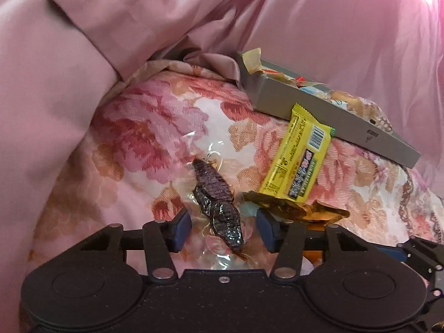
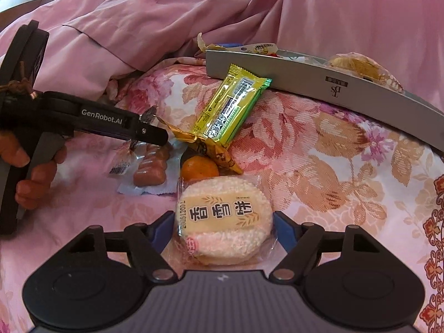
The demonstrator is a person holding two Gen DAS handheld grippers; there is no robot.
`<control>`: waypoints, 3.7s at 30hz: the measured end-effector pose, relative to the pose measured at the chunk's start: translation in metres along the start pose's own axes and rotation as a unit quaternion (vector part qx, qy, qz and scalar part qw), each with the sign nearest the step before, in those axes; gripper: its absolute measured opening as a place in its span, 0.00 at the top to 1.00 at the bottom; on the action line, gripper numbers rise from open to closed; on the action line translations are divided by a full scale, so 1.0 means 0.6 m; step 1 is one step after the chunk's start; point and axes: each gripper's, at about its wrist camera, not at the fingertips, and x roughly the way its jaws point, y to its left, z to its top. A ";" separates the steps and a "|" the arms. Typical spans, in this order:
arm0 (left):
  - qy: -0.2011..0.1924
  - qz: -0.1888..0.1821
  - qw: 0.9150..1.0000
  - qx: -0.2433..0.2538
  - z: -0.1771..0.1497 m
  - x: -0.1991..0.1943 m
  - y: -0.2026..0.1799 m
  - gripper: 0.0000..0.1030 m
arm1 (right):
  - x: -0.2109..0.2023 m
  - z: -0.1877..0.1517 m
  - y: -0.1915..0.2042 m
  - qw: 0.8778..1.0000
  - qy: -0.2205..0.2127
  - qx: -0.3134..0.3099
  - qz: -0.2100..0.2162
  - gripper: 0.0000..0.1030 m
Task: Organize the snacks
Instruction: 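Lift the dark packet with the left gripper while the right lifts the rice cake, then carry the dark packet and rice cake into the grey box and open both grippers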
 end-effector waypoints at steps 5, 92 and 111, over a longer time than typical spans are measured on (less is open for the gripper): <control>0.019 -0.003 0.999 -0.027 -0.004 -0.014 0.004 0.51 | -0.005 -0.004 -0.001 1.000 0.001 0.005 0.005 0.24; 0.080 -0.122 0.989 -0.010 -0.136 -0.140 -0.128 0.58 | -0.161 -0.094 0.000 0.999 -0.026 -0.006 -0.032 0.26; -0.048 -0.070 0.996 -0.018 0.035 -0.152 -0.158 0.58 | -0.192 0.015 -0.074 0.994 -0.094 0.002 -0.061 0.25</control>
